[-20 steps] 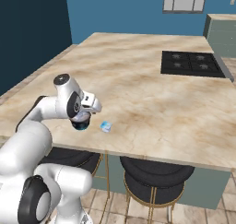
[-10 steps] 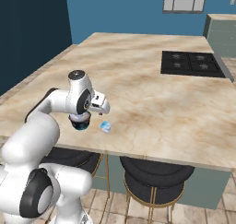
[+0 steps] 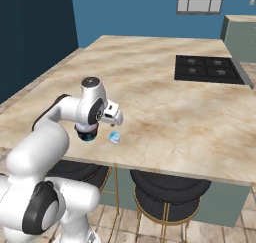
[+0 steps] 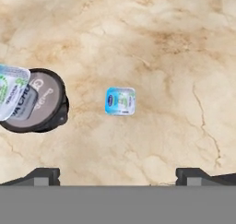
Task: Stack the yogurt containers by placing the smaller containers on top of the larger containers.
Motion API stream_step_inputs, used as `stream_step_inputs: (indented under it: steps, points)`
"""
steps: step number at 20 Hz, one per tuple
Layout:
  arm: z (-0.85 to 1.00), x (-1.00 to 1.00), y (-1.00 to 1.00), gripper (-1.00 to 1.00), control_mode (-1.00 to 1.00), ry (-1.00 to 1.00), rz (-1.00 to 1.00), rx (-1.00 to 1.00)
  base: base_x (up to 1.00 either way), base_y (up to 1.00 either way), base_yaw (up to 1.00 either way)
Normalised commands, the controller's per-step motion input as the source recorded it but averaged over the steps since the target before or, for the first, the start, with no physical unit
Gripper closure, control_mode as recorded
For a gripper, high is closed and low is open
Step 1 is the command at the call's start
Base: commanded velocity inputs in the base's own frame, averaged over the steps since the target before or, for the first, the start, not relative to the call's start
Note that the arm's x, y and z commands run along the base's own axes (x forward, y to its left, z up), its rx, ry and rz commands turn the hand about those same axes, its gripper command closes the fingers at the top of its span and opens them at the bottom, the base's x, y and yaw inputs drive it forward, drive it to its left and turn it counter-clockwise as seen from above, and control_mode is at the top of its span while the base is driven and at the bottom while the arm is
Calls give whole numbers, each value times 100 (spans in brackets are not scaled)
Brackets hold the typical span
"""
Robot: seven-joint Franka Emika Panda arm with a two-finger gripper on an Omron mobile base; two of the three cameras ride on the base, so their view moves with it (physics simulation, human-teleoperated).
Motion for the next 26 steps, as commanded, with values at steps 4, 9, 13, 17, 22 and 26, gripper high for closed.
stream_step_inputs:
  steps: [4, 9, 13, 17, 22, 26]
  points:
    - [-21, 3, 0, -100, -100, 0, 0, 1, 0, 0, 0]
    - [-16, 13, 0, -100, -100, -3, 0, 1, 0, 0, 0]
    - [-17, 18, 0, -100, -100, -2, 0, 0, 0, 0, 0]
    - [-17, 20, 0, -100, -100, 0, 0, 0, 0, 0, 0]
    - [-14, 14, -1, -100, -100, 0, 0, 0, 0, 0, 0]
    - [-10, 13, -1, -100, -100, 0, 0, 0, 0, 0, 0]
